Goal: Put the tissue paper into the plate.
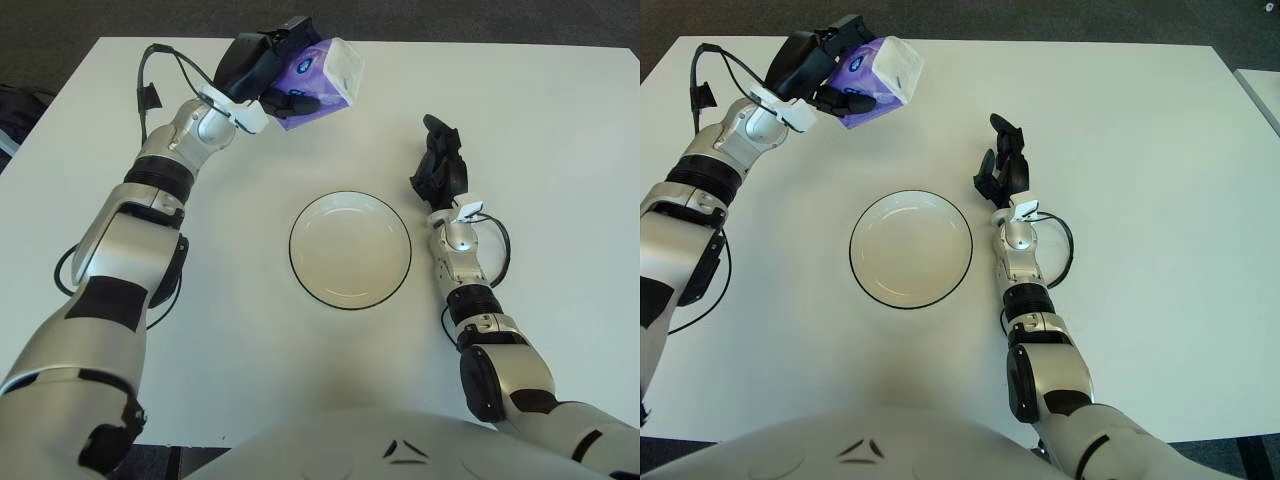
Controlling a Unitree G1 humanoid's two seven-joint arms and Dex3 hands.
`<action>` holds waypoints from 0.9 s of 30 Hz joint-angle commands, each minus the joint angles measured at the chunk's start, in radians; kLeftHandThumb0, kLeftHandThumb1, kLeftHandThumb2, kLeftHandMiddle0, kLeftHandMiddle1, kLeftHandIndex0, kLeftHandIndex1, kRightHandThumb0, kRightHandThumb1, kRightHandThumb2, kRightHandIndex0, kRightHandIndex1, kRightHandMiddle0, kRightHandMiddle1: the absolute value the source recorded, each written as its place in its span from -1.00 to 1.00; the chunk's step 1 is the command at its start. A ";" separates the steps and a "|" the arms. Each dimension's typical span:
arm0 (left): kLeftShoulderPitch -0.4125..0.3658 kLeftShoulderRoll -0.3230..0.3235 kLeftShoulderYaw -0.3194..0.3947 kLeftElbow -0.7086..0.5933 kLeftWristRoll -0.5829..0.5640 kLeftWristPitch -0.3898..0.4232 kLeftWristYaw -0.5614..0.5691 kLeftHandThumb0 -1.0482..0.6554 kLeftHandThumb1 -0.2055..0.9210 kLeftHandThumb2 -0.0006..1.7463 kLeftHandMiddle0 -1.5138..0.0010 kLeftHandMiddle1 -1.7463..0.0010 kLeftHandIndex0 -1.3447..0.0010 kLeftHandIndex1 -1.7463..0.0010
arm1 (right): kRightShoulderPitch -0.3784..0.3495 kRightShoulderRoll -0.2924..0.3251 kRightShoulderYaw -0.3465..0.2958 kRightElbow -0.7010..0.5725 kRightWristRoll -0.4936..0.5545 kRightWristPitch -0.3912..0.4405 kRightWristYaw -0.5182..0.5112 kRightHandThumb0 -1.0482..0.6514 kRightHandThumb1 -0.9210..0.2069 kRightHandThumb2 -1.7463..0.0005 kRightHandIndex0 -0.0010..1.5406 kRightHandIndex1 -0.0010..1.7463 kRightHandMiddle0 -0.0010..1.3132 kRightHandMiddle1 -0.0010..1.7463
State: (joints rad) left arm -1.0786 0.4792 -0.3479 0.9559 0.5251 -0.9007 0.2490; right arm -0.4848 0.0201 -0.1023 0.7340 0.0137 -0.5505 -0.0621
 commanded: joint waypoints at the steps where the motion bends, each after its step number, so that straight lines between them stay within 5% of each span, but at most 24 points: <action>1: 0.051 0.012 -0.009 -0.085 0.032 -0.072 -0.014 -0.27 0.66 -0.11 -0.68 -1.00 -0.56 -1.00 | 0.139 0.021 0.008 0.103 -0.005 0.082 -0.005 -0.51 -1.00 -0.04 -0.57 -0.98 -1.00 -0.23; 10: 0.182 0.009 -0.012 -0.325 -0.020 -0.135 -0.150 -0.28 0.65 -0.10 -0.65 -1.00 -0.51 -1.00 | 0.129 0.027 0.005 0.112 -0.003 0.090 -0.017 -0.51 -1.00 -0.02 -0.56 -0.98 -1.00 -0.21; 17: 0.214 0.009 0.006 -0.428 -0.024 -0.153 -0.232 -0.27 0.65 -0.11 -0.65 -1.00 -0.50 -1.00 | 0.137 0.028 0.009 0.110 -0.011 0.082 -0.034 -0.54 -1.00 -0.02 -0.57 -0.99 -1.00 -0.18; 27: 0.284 0.011 0.041 -0.562 0.053 -0.159 -0.226 -0.27 0.70 -0.10 -0.67 -1.00 -0.51 -1.00 | 0.141 0.016 0.041 0.093 -0.079 0.069 -0.102 -0.56 -1.00 -0.03 -0.53 -0.98 -1.00 -0.09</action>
State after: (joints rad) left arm -0.8339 0.4806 -0.3348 0.4477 0.5444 -1.0476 0.0117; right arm -0.4839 0.0213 -0.0825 0.7282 -0.0281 -0.5347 -0.1368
